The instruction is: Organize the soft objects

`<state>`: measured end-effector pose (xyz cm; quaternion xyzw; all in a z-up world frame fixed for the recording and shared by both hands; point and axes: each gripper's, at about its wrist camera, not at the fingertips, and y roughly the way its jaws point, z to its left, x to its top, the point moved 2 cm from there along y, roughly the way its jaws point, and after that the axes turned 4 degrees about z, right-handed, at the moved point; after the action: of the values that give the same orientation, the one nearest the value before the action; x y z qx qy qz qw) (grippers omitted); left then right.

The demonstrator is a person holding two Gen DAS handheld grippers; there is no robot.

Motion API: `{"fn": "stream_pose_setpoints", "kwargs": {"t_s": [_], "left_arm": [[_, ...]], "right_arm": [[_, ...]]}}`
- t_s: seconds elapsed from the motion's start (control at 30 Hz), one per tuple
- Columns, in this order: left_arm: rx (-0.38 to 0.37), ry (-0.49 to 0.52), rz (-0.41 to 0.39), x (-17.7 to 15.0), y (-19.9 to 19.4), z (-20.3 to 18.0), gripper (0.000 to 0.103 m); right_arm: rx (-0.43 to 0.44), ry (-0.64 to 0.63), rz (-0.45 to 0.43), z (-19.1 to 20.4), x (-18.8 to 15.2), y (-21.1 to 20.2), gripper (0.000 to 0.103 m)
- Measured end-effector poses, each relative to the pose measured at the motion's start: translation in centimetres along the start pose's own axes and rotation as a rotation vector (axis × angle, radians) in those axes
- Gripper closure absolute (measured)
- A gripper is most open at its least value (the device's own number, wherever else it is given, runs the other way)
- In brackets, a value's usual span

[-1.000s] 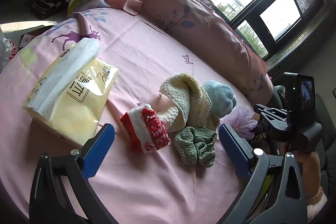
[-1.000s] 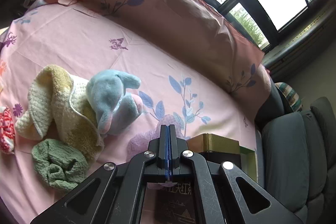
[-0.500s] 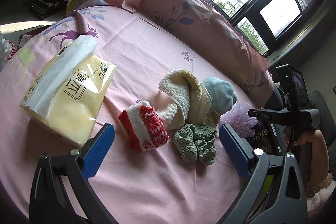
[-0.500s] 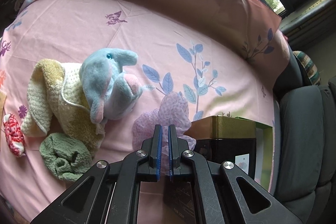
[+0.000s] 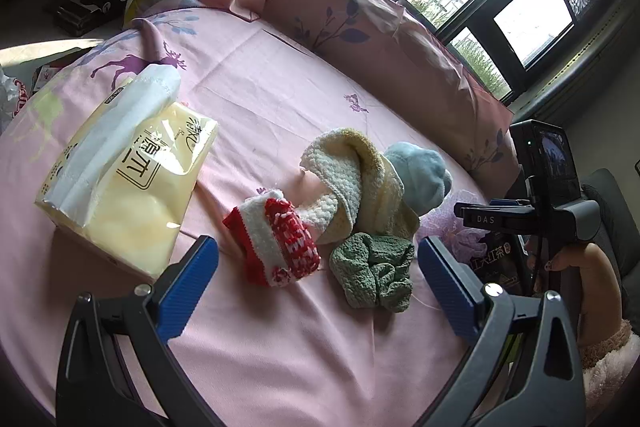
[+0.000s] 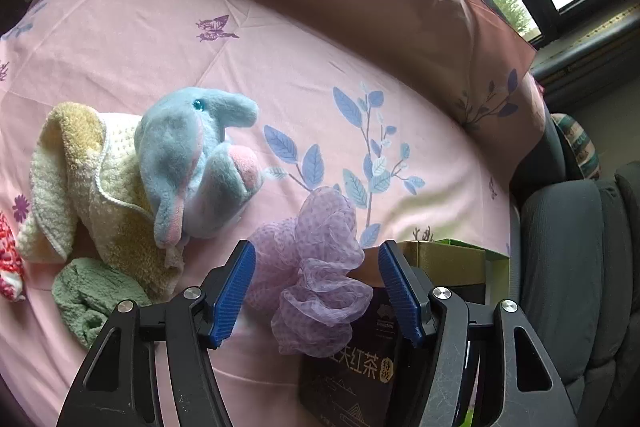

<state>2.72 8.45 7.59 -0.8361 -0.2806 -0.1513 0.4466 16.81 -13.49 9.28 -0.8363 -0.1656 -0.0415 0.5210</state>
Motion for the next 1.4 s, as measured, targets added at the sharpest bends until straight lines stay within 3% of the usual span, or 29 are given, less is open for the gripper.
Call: {"fn": "stream_pose_setpoints", "kwargs": {"t_s": [0.1, 0.27, 0.37, 0.57, 0.73, 0.83, 0.93, 1.03, 1.1, 1.13, 1.17, 1.23, 1.4], "left_arm": [[0.001, 0.001, 0.002, 0.0, 0.0, 0.0, 0.003], [-0.003, 0.003, 0.012, 0.0, 0.3, -0.2, 0.003], [0.001, 0.009, 0.012, 0.0, 0.3, -0.2, 0.003], [0.018, 0.003, 0.025, -0.2, 0.7, -0.3, 0.003], [0.041, 0.030, 0.034, -0.6, 1.0, -0.8, 0.003], [0.061, 0.040, 0.043, -0.8, 1.2, -1.0, 0.003], [0.083, 0.056, 0.063, -1.2, 1.8, -1.2, 0.003], [0.124, 0.070, 0.088, -1.7, 2.5, -1.5, 0.004], [0.148, 0.068, 0.107, -2.1, 3.0, -1.7, 0.004], [0.142, 0.070, 0.118, -2.3, 3.3, -1.9, 0.004], [0.133, 0.072, 0.131, -2.5, 3.5, -2.0, 0.004], [0.121, 0.078, 0.150, -2.9, 3.9, -2.4, 0.004], [0.113, 0.126, 0.191, -4.1, 4.9, -3.8, 0.005]], "right_arm": [[-0.032, -0.016, 0.023, 0.4, -0.1, 1.0, 0.051], [-0.063, -0.025, 0.018, 0.5, -0.5, 2.4, 0.099], [-0.080, 0.028, -0.084, -0.4, -1.1, 0.6, 0.100], [0.197, 0.163, -0.326, -2.7, -4.8, -7.1, 0.100], [0.615, 0.309, -0.450, -3.1, -9.9, -10.1, 0.100], [0.770, 0.368, -0.440, -1.7, -11.9, -8.8, 0.100], [0.776, 0.349, -0.367, 1.0, -12.4, -6.6, 0.100], [0.806, 0.348, -0.215, 3.0, -12.4, -3.0, 0.100], [0.789, 0.338, -0.185, 3.3, -12.4, -1.8, 0.096], [0.767, 0.342, -0.198, 3.0, -12.6, -1.6, 0.085], [0.751, 0.352, -0.211, 2.6, -12.8, -1.7, 0.064], [0.754, 0.387, -0.242, 1.3, -13.1, -1.9, 0.032], [0.827, 0.436, -0.297, -0.8, -13.9, -2.5, 0.030]]}}
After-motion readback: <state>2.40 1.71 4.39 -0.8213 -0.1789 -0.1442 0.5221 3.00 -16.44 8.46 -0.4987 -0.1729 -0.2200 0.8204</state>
